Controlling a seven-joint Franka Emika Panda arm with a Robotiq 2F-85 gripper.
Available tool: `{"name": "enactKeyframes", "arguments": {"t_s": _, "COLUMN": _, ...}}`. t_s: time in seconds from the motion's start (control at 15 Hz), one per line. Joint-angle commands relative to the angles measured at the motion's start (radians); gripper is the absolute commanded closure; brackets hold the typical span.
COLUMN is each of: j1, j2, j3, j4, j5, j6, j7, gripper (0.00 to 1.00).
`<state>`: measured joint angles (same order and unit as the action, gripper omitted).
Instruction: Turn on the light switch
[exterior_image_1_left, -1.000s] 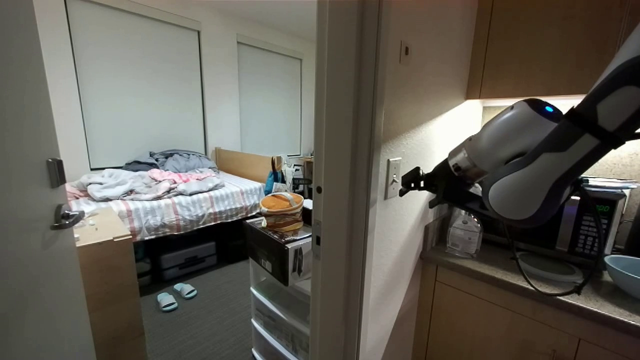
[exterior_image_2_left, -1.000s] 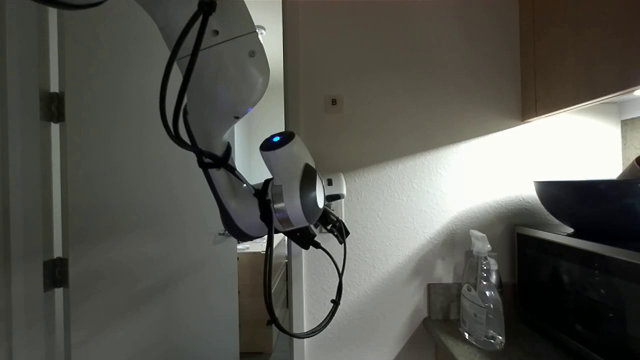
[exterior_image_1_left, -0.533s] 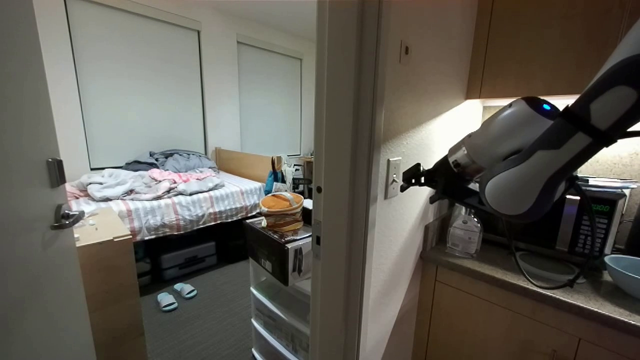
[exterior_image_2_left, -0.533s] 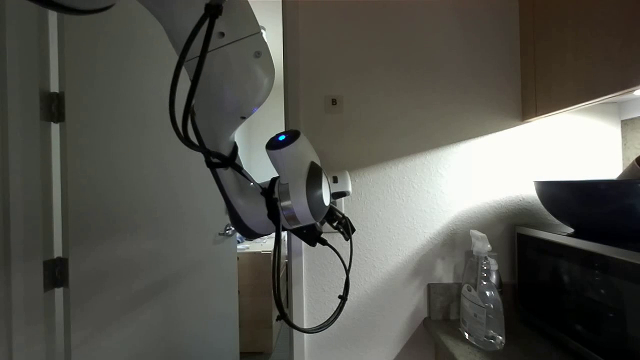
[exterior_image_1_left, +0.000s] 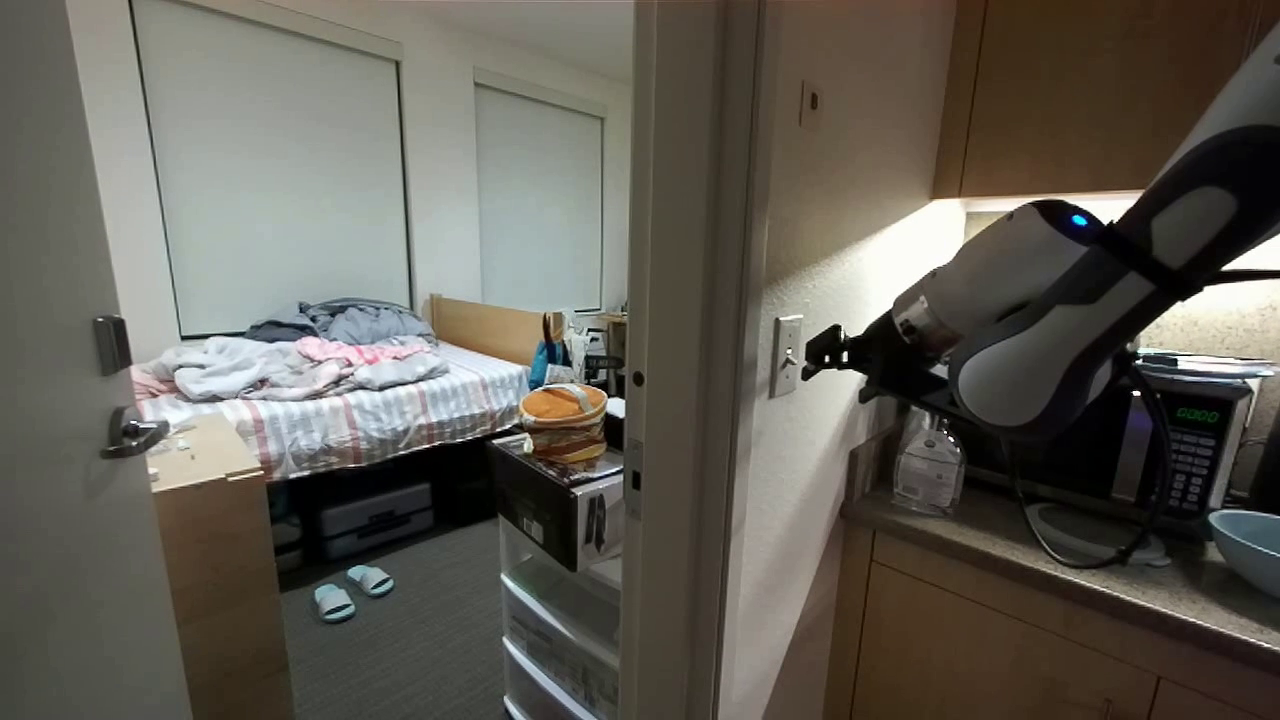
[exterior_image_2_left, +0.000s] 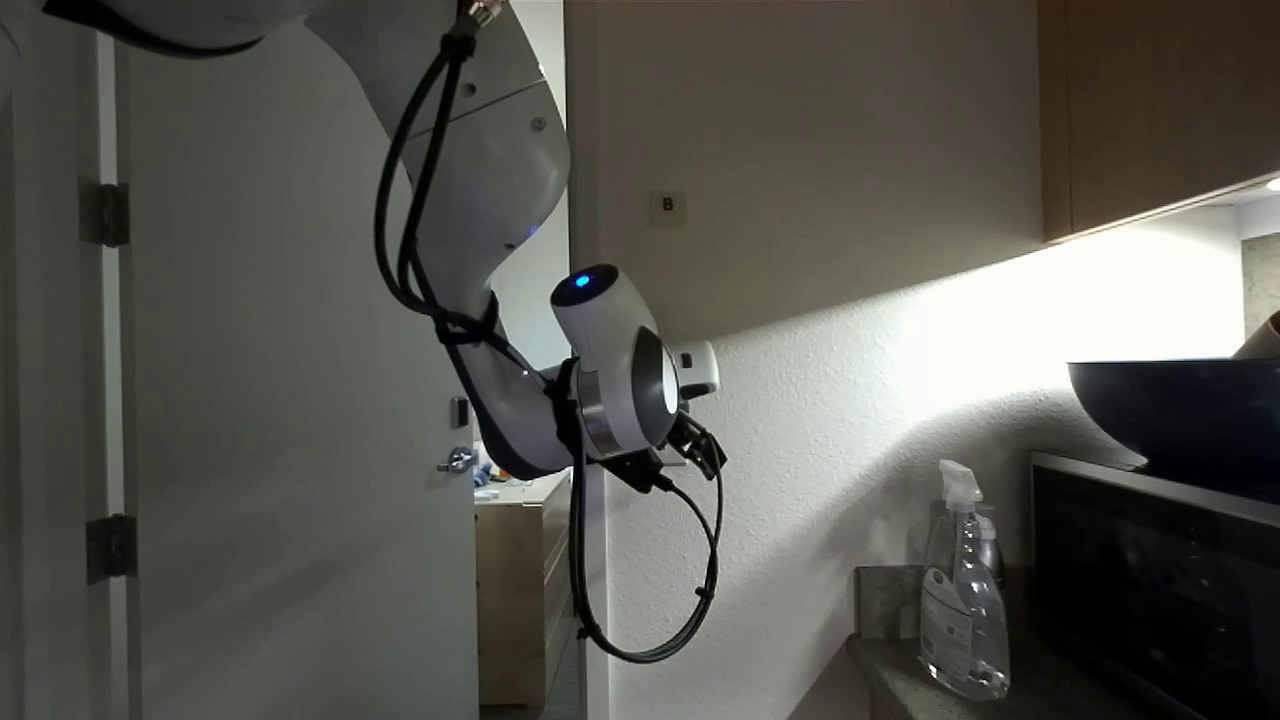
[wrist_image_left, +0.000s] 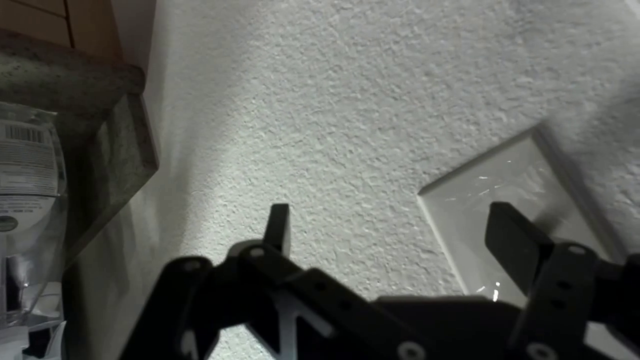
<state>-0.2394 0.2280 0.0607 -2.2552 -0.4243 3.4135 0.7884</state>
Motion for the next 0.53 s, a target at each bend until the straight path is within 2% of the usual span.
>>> {"name": "enactKeyframes", "arguments": {"t_s": 0.0, "j1": -0.010, "j2": 0.028, "j3": 0.004, "j4": 0.018, "j5": -0.027, "j6": 0.052, "j7": -0.020, "gripper": 0.00}}
{"name": "enactKeyframes", "arguments": {"t_s": 0.13, "j1": 0.003, "j2": 0.032, "j3": -0.012, "j4": 0.027, "j5": -0.040, "j6": 0.086, "j7": -0.046, "gripper": 0.00}}
{"name": "enactKeyframes", "arguments": {"t_s": 0.2, "j1": -0.032, "j2": 0.020, "j3": 0.037, "j4": 0.072, "j5": -0.062, "j6": 0.042, "j7": -0.043, "gripper": 0.00}}
{"name": "enactKeyframes", "arguments": {"t_s": 0.4, "j1": -0.056, "j2": 0.022, "j3": 0.070, "j4": 0.142, "j5": -0.094, "j6": 0.041, "j7": -0.053, "gripper": 0.00}}
{"name": "enactKeyframes", "arguments": {"t_s": 0.47, "j1": -0.015, "j2": 0.034, "j3": 0.004, "j4": 0.093, "j5": -0.088, "j6": 0.131, "j7": -0.087, "gripper": 0.00}}
